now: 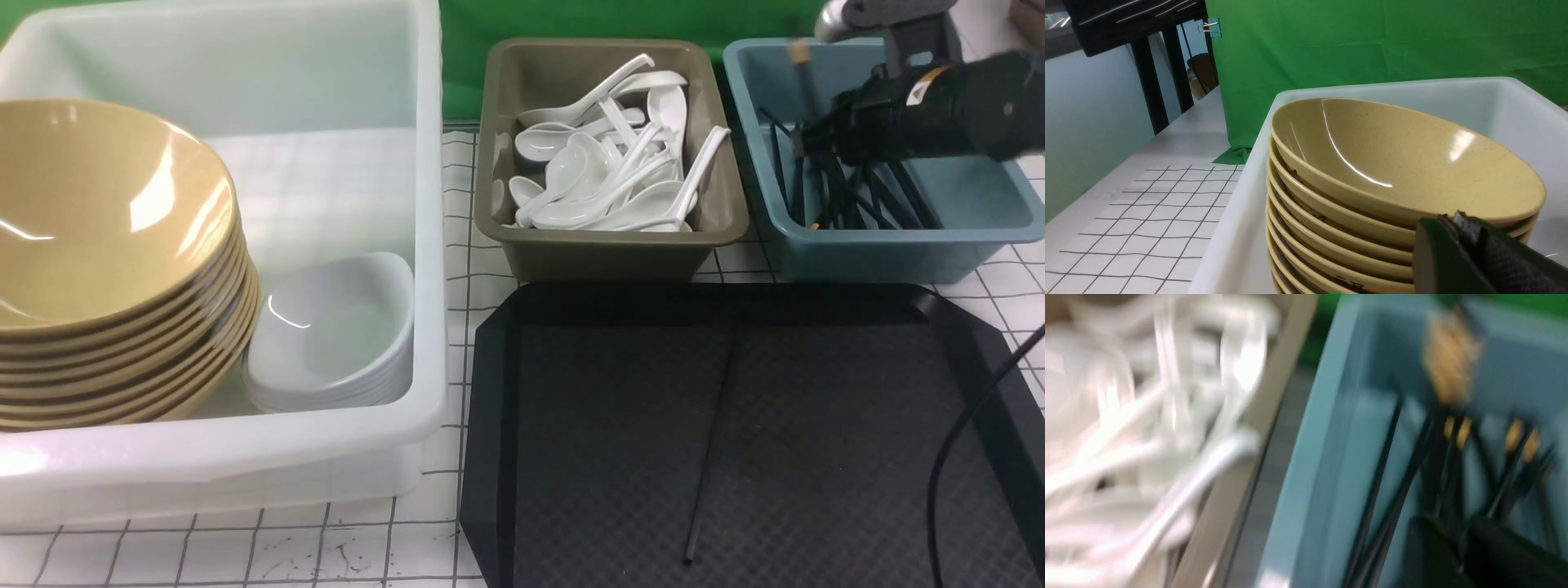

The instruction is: On white black table put chopsticks spoon bowls plates into blue grey white boxes.

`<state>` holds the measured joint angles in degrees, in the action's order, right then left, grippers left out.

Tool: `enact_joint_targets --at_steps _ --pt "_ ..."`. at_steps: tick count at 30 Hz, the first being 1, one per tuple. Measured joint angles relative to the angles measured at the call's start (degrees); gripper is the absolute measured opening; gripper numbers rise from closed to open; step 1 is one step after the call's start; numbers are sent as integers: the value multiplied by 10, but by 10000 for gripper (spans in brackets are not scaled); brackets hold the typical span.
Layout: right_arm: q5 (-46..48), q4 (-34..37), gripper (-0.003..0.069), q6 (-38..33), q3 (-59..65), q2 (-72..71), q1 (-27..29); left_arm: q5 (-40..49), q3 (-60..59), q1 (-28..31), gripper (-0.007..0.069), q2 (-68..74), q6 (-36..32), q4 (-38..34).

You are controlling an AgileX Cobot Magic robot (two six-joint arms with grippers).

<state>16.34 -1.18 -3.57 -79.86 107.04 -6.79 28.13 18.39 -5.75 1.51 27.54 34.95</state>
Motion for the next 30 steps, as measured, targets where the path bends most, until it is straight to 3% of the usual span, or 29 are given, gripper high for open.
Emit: enact_joint_targets --at_steps 3,6,8,10,14,21,25,30 --pt "187 1 340 39 -57 -9 -22 0 0 0 -13 0 -1 0" --pt "344 1 370 58 -60 -18 -63 -1 -1 0 -13 0 -1 0" --pt "374 2 374 67 -38 -21 -82 -2 -4 0 -13 0 0 0" --pt "380 6 377 81 37 -20 -143 -9 -12 0 -13 0 0 1" --pt "314 12 377 135 114 -18 -190 -23 -18 0 -13 0 -1 3" --pt "253 12 370 185 138 -9 -196 -26 -18 0 -13 0 0 5" --pt "254 12 272 151 137 -7 -205 -26 -18 0 -13 0 0 5" --pt "284 4 68 119 137 -6 -215 -26 -18 0 -13 0 0 5"
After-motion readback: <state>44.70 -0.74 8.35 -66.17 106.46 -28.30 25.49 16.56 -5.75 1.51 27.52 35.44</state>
